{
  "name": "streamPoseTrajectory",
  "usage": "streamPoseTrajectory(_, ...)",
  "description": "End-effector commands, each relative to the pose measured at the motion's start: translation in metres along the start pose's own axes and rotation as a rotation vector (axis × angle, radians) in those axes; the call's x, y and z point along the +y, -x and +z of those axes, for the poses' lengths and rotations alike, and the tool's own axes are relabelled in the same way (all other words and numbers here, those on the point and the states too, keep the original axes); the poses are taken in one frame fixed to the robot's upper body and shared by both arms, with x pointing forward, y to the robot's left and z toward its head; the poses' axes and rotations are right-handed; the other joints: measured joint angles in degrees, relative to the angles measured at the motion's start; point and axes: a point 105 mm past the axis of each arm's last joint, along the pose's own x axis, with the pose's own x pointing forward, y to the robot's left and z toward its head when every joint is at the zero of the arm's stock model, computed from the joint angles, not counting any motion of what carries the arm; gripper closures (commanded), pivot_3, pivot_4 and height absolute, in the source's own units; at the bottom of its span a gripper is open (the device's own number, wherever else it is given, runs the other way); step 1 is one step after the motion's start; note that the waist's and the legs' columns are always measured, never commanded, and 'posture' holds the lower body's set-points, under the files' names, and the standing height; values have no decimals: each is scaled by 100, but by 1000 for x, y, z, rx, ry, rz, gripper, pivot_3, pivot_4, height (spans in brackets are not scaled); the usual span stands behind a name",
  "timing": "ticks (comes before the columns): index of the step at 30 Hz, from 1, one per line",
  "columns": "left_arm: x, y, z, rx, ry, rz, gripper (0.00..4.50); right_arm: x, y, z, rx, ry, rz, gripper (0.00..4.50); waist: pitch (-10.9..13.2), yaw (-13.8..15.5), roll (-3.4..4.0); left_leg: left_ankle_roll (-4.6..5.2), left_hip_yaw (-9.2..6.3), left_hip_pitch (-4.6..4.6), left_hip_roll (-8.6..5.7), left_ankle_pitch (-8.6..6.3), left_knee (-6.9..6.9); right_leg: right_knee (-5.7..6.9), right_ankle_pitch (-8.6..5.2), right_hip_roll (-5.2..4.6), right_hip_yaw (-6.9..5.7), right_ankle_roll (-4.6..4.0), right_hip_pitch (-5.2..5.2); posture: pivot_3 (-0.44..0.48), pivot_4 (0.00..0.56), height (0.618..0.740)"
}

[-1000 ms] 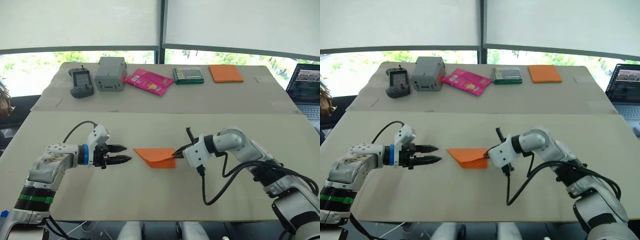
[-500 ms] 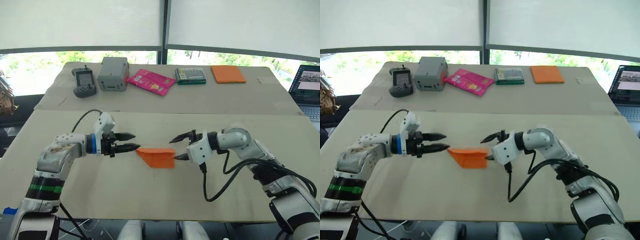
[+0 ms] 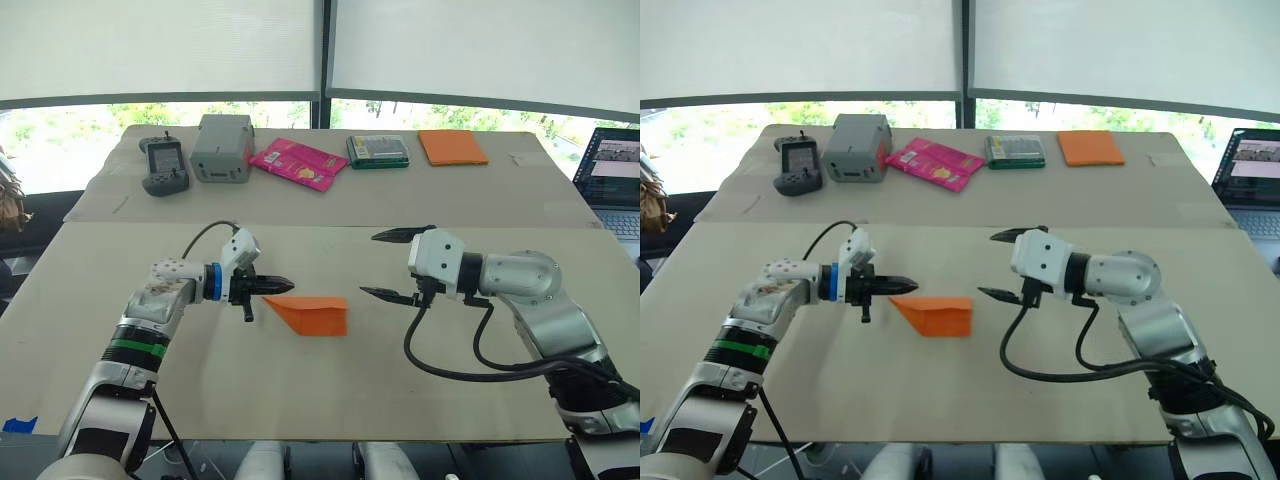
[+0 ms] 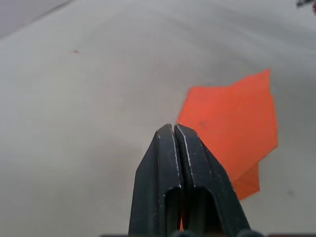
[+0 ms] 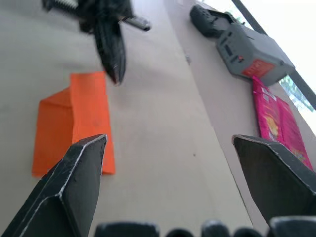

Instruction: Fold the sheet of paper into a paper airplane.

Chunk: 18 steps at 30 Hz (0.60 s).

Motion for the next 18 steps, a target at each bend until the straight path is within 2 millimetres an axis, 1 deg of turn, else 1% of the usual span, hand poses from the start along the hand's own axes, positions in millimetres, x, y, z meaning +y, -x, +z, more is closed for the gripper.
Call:
streamPoseTrajectory(1, 2, -1, -14, 42, -32, -9, 4465, 18, -2, 15, -53, -172, 33, 0, 0, -4, 0, 0, 0, 0, 0, 0, 0, 0, 0, 0, 0, 0, 0, 0, 150, 740)
streamPoseTrajectory(3, 2, -4, -23, 78, -54, -16, 4465, 31, -7, 12, -38, -188, 55, 0, 0, 1, 0, 0, 0, -1, -1, 0, 1, -1, 0, -1, 0, 0, 0, 0, 150, 740)
streamPoseTrajectory(4, 1, -5, -25, 84, -58, -19, 4465, 38, -10, 10, -29, -190, 67, 0, 0, 2, 0, 0, 0, -1, -2, 0, 3, -2, 0, -1, 0, 0, 1, 0, 150, 740)
streamPoseTrajectory(6, 1, -8, -27, 86, -62, -23, 4465, 44, -13, 7, -20, -194, 77, 0, 0, 1, 0, 0, 0, 0, -4, 0, 6, -3, 0, -3, 0, 0, 5, 0, 150, 740)
streamPoseTrajectory(10, 0, -11, -36, 114, -90, -29, 4465, 57, -21, -14, 44, -140, 126, 0, 0, 8, 0, 0, 1, 5, -5, 0, 11, -2, 0, -2, -1, 1, 11, 0, 150, 740)
streamPoseTrajectory(15, 0, -11, -35, 108, -91, -26, 4465, 56, -32, -28, 62, -28, 155, 0, 0, 6, 0, 0, 2, 8, -7, 0, 14, -1, -1, -2, -1, 1, 14, 0, 150, 740)
streamPoseTrajectory(18, 0, -10, -35, 104, -91, -24, 4465, 57, -38, -34, 47, -7, 181, 0, 0, 6, 0, 1, 2, 10, -6, 0, 14, 2, -1, 0, -1, 1, 14, 0, 150, 740)
